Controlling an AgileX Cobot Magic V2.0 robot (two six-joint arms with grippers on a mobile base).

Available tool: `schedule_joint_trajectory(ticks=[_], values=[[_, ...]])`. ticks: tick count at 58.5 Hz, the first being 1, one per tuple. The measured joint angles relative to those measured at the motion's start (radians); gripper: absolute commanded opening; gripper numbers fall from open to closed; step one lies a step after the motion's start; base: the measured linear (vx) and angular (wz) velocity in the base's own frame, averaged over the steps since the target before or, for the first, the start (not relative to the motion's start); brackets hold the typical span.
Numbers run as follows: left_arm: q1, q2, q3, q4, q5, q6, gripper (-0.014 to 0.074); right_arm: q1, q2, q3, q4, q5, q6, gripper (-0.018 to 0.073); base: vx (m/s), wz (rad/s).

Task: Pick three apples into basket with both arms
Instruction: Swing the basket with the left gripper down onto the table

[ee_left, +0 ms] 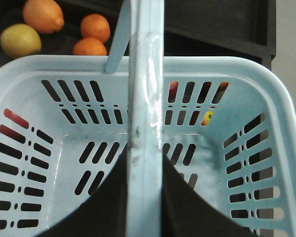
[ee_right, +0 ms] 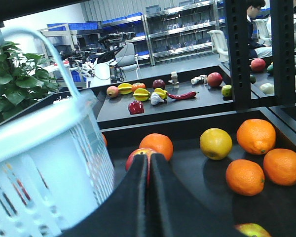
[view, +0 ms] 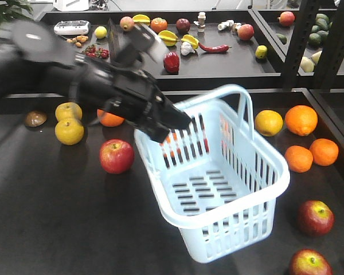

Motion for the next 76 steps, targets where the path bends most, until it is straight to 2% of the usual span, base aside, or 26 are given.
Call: schedule_joint_trajectory(ticks=[11,25,30,45,50,69,76], values=[[0.0,0.18,-0.129,0.066,0.032,0.001,0.0006,0.0,0.0,0.0,0.0,0.0,0.0,-0.0005,0.0,0.0],[0.0,0.255,-0.146,0.122,0.042,0.002,0.0071,0.0,0.0,0.0,0.0,0.0,0.0,-0.0005,0.0,0.0],[0.0,0.255,-0.15,0.119,0.042,0.003,0.0134,0.0,0.0,0.0,0.0,0.0,0.0,-0.0005,0.0,0.0],[0.0,0.255,-0.15,0.106,0.041,0.001,0.0406,0.0,0.0,0.0,0.0,0.0,0.0,-0.0005,0.0,0.0],[0.0,0.255,-0.15,0.104,0.037,-0.002,0.0445,0.0,0.0,0.0,0.0,0.0,0.0,-0.0005,0.0,0.0],[0.0,0.154,-0.15,0.105,0.04,-0.059,0.0444,0.0,0.0,0.0,0.0,0.0,0.0,-0.0005,0.0,0.0],[0.0,0.065,-0.15,0.104,0.07,-0.128,0.0366,0.0,0.0,0.0,0.0,0.0,0.0,-0.0005,0.0,0.0]])
